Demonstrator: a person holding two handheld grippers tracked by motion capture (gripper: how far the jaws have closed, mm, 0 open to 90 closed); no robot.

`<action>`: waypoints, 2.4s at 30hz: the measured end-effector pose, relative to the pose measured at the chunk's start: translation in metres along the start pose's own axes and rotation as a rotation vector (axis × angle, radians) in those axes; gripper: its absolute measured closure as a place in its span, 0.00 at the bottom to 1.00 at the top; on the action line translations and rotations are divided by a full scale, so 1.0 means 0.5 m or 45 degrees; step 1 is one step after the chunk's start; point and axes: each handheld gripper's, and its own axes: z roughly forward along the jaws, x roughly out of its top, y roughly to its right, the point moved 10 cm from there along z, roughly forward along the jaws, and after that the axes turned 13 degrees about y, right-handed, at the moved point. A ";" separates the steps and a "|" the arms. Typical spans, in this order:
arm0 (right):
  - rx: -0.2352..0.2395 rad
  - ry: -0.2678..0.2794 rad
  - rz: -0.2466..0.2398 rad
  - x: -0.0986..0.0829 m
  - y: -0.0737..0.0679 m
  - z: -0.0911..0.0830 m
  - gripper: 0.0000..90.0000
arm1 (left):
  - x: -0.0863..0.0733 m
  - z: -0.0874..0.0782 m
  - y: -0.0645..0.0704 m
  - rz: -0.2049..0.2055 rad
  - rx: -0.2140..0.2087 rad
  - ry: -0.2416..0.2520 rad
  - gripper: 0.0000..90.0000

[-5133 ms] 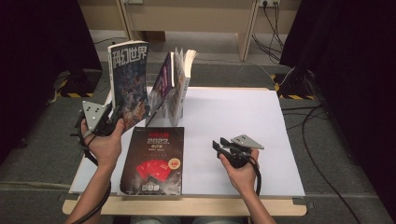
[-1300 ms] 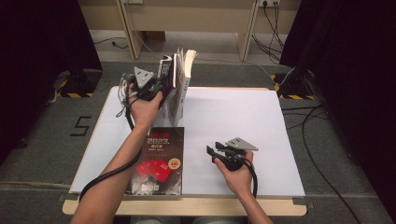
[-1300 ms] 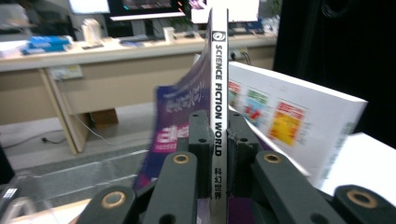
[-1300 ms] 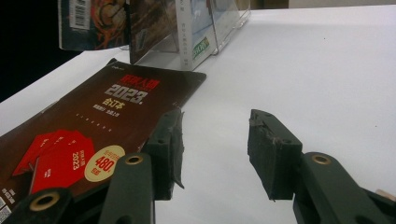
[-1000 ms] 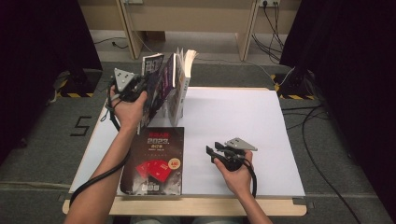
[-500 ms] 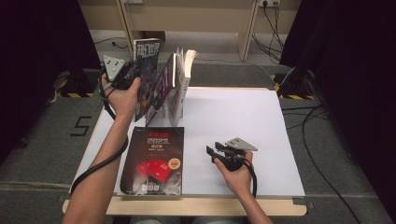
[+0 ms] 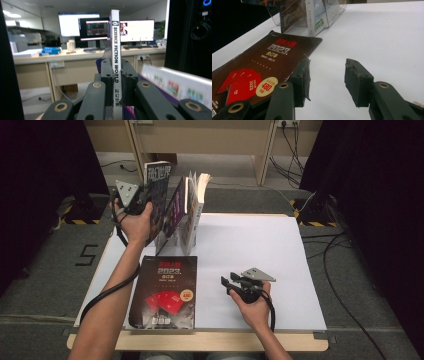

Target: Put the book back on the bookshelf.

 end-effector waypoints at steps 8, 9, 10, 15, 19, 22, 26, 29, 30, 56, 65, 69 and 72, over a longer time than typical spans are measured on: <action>0.002 -0.003 0.004 -0.001 -0.002 -0.001 0.62 | -0.050 -0.035 0.025 -0.036 -0.045 -0.021 0.91; 0.001 -0.003 0.004 -0.001 -0.001 -0.001 0.62 | -0.051 -0.037 0.027 -0.046 -0.045 -0.025 0.91; 0.001 -0.003 0.001 -0.001 -0.001 -0.001 0.62 | -0.052 -0.039 0.027 -0.059 -0.039 -0.031 0.91; 0.003 0.001 0.002 0.001 -0.002 -0.002 0.62 | -0.053 -0.043 0.024 -0.084 -0.014 -0.092 0.86; 0.004 -0.005 0.005 0.000 -0.002 -0.001 0.62 | -0.050 -0.037 0.024 -0.103 0.011 -0.152 0.77; 0.007 -0.008 0.006 -0.002 -0.004 0.000 0.62 | -0.052 -0.028 0.026 -0.101 0.022 -0.188 0.73; 0.009 -0.012 0.011 -0.003 -0.005 0.000 0.61 | -0.053 -0.018 0.036 -0.104 0.024 -0.215 0.70; 0.009 -0.017 0.012 -0.004 -0.004 0.000 0.61 | -0.055 -0.010 0.047 -0.109 0.012 -0.240 0.67; 0.010 -0.017 0.011 -0.003 -0.004 0.001 0.61 | -0.057 -0.007 0.051 -0.113 0.007 -0.248 0.66; 0.019 -0.050 0.036 -0.013 -0.004 0.002 0.60 | -0.058 0.010 0.069 -0.104 -0.045 -0.364 0.91; 0.025 -0.055 0.035 -0.017 -0.007 0.006 0.60 | 0.032 0.016 0.010 -0.091 0.013 -0.156 0.91; 0.026 -0.053 0.030 -0.016 -0.009 0.006 0.60 | 0.064 0.025 -0.001 -0.075 0.028 -0.095 0.91; 0.025 -0.047 0.029 -0.014 -0.007 0.005 0.60 | 0.075 0.032 -0.005 -0.042 0.044 -0.061 0.91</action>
